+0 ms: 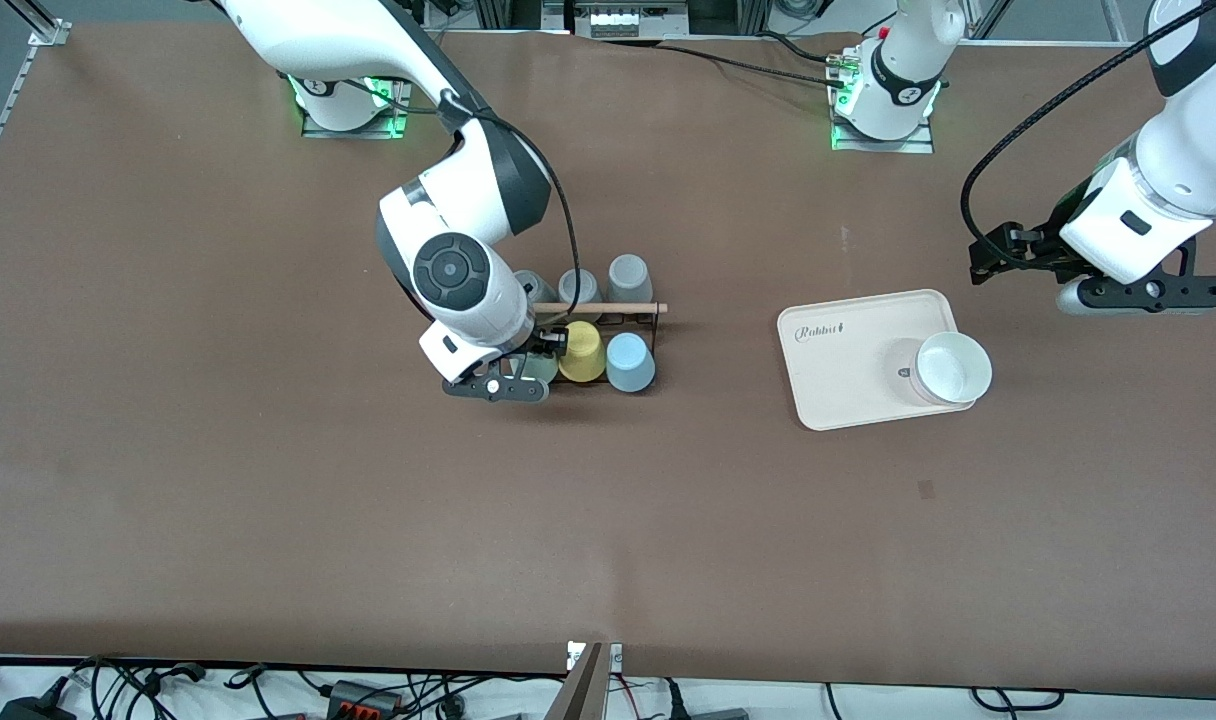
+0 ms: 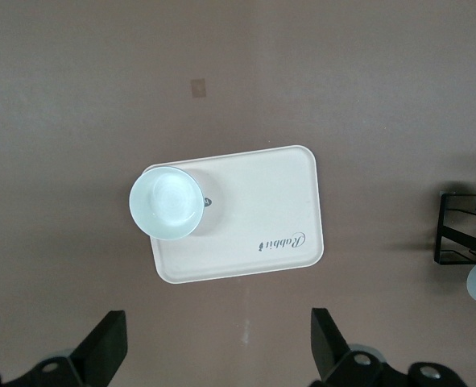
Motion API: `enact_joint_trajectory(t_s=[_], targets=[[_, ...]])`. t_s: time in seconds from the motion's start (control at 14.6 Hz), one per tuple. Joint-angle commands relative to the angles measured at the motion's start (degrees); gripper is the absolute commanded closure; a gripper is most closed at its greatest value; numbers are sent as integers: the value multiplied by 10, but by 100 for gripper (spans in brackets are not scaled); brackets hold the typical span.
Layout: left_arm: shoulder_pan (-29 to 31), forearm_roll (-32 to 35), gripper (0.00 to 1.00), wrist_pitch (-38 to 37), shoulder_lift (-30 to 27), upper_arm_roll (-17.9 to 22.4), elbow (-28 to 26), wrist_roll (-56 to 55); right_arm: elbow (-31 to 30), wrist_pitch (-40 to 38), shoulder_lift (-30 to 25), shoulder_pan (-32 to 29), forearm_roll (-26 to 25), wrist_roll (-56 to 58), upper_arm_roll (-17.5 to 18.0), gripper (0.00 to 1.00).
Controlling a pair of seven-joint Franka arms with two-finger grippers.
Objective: Hang scattered cups on rack with three cups
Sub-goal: 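Carry the teal cup to the rack and hang it beside the yellow cup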
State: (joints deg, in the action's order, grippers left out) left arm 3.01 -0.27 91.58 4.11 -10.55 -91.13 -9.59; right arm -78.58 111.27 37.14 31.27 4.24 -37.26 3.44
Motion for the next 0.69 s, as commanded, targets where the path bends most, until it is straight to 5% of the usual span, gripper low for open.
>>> enact_joint_trajectory(t_s=[0.0, 0.07, 0.62], targets=[[2, -6, 0, -9, -2, 2, 6, 15, 21, -2, 18, 7, -4, -14, -5, 22], [2, -6, 0, -8, -2, 2, 6, 15, 21, -3, 15, 5, -2, -12, -5, 0], [6, -6, 0, -10, -2, 2, 6, 15, 32, -44, -55, -48, 0, -26, -12, 0]])
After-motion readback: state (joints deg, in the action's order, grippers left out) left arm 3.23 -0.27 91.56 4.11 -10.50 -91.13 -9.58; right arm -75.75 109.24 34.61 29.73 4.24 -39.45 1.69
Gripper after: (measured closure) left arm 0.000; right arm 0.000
